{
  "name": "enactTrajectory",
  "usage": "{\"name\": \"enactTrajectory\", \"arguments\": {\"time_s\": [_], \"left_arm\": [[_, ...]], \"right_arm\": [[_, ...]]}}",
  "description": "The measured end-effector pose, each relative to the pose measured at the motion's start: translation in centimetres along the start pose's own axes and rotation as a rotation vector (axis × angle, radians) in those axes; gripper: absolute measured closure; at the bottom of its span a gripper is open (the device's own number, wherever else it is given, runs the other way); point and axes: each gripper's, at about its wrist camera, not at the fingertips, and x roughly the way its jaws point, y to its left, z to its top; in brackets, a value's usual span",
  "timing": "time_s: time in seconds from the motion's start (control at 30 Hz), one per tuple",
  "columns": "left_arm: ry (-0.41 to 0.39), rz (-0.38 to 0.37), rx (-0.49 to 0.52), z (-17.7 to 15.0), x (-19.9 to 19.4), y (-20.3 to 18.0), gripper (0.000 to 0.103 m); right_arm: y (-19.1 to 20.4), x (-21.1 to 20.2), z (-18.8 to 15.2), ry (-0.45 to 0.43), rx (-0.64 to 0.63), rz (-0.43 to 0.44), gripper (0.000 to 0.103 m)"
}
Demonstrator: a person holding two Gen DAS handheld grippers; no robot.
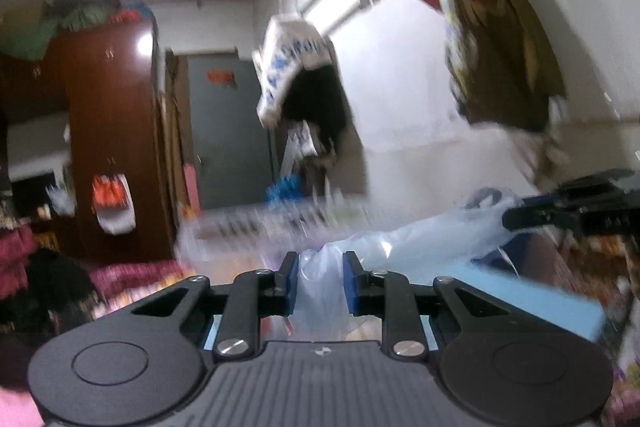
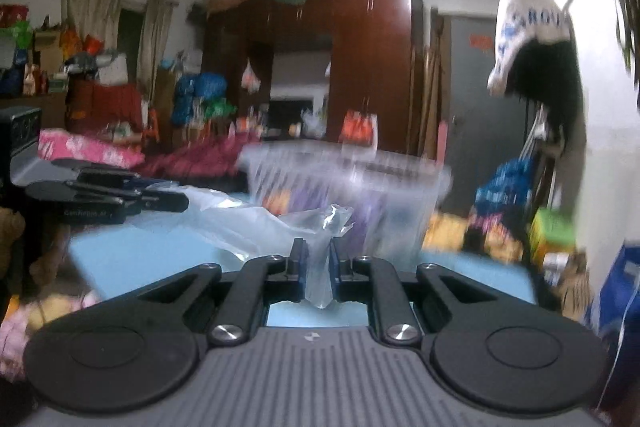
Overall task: Organize objects
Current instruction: 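Lift the plastic bag with both grippers into the basket and open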
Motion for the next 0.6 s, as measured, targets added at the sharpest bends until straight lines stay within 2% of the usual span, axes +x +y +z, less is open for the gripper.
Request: {"name": "enactTrajectory", "arguments": {"time_s": [0.1,0.17,0.27,0.43,0.6], "left_arm": [[-0.019,0.033,0.006,3.9,3.4,1.7,0.076],[-0.004,0.064,-0.003,5.7,6.2,2.7,0.076],[0.049,0.097,-0.02,6.8,10.8,4.1,0.076],[0.181,0.153,-0.048,5.9,17.4,5.2,0.076],[0.241,0.175,-0.078,4.9,19.8,5.4,0.075]], "right_arm": [[-1.6,2.7,4.2,-0.042,-0.018,-0.024,0.09],[-3.1,5.2,6.5,-0.041,0.002,-0.028,0.089],[-5.1,9.5,8.5,-0.006,0.044,-0.043,0.089],[-7.8,16.0,8.2,0.097,0.156,-0.063,0.089],[-8.0,19.0,6.6,0.18,0.179,-0.097,0.089]]}}
